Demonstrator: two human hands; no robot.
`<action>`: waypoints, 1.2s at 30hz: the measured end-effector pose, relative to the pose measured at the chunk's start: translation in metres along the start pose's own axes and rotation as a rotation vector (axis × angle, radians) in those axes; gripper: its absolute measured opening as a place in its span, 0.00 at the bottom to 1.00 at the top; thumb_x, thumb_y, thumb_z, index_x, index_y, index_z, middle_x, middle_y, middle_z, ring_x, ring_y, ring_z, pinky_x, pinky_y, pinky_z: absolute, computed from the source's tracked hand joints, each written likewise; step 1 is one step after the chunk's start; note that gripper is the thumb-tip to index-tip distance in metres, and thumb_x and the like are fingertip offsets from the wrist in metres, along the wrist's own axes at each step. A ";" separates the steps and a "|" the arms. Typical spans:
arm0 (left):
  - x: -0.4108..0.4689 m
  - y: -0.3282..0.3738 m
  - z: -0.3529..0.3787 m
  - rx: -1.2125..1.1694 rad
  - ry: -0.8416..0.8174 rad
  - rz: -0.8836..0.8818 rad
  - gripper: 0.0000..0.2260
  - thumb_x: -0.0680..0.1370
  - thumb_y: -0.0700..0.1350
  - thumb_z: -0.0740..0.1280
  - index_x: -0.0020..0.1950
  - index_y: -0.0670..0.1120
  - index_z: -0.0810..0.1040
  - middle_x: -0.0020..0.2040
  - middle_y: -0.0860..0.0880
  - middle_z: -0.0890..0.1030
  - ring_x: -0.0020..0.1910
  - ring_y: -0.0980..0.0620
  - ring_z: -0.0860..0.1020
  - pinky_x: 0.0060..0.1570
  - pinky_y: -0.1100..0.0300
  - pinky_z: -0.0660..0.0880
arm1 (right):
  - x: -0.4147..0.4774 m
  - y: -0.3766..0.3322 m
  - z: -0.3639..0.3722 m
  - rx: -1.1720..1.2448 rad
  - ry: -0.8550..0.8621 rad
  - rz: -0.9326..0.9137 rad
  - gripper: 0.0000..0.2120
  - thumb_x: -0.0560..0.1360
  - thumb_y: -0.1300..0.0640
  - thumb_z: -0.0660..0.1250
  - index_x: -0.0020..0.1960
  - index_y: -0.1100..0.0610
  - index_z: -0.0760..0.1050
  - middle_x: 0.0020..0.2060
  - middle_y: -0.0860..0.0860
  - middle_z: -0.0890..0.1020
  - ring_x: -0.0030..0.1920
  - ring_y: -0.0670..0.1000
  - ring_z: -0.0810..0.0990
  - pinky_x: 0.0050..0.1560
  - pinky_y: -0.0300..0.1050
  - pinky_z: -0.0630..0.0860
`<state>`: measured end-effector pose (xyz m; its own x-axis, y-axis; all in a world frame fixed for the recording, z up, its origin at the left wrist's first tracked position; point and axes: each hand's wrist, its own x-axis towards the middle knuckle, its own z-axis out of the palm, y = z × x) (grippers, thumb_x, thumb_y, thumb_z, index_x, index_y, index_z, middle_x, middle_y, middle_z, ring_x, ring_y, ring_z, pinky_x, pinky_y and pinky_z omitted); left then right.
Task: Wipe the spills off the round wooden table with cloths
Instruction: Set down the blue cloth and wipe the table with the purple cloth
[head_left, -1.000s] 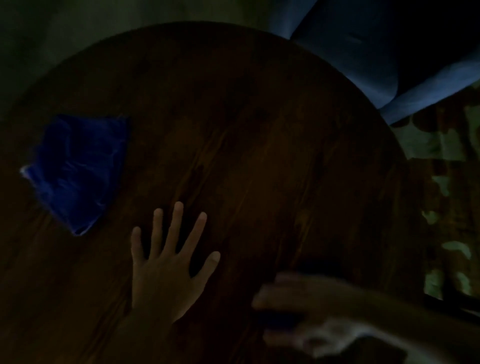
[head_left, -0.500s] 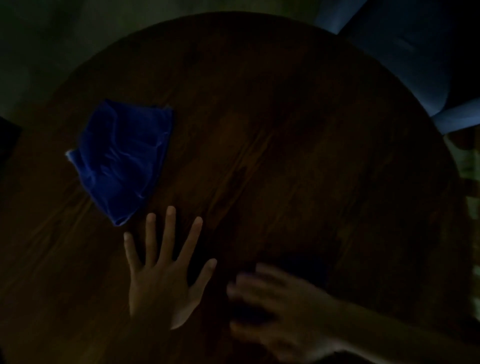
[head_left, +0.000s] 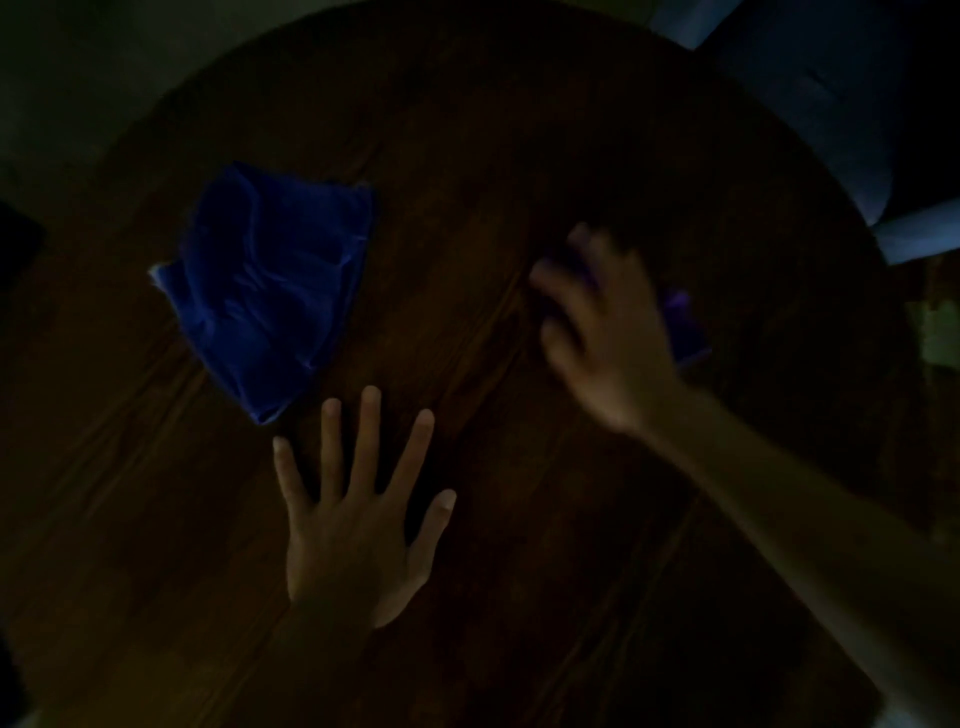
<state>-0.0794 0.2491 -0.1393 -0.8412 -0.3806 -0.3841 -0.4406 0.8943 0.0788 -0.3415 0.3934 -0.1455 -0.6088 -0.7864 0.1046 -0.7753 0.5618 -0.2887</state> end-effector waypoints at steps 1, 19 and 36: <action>0.001 0.002 0.000 -0.002 -0.006 0.004 0.32 0.80 0.69 0.47 0.82 0.59 0.49 0.84 0.45 0.47 0.82 0.39 0.42 0.73 0.27 0.45 | -0.039 -0.021 0.004 -0.018 -0.082 -0.197 0.25 0.81 0.46 0.62 0.77 0.48 0.67 0.81 0.59 0.59 0.81 0.62 0.56 0.78 0.67 0.54; -0.064 -0.126 -0.003 -0.039 -0.145 -0.308 0.36 0.70 0.78 0.35 0.76 0.69 0.30 0.80 0.53 0.29 0.78 0.47 0.31 0.67 0.44 0.17 | -0.038 -0.116 0.012 -0.041 -0.240 -0.336 0.27 0.77 0.44 0.63 0.76 0.45 0.64 0.81 0.57 0.55 0.81 0.61 0.54 0.79 0.67 0.52; -0.068 -0.131 0.005 -0.038 -0.084 -0.276 0.36 0.72 0.76 0.32 0.78 0.65 0.33 0.80 0.52 0.28 0.79 0.48 0.29 0.75 0.33 0.33 | -0.130 -0.081 0.010 -0.020 -0.228 -0.300 0.29 0.78 0.47 0.66 0.77 0.45 0.66 0.81 0.59 0.58 0.81 0.62 0.56 0.78 0.64 0.56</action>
<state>0.0365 0.1592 -0.1279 -0.6597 -0.5858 -0.4707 -0.6616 0.7498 -0.0058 -0.1980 0.4477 -0.1456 -0.3022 -0.9526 -0.0339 -0.9181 0.3004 -0.2584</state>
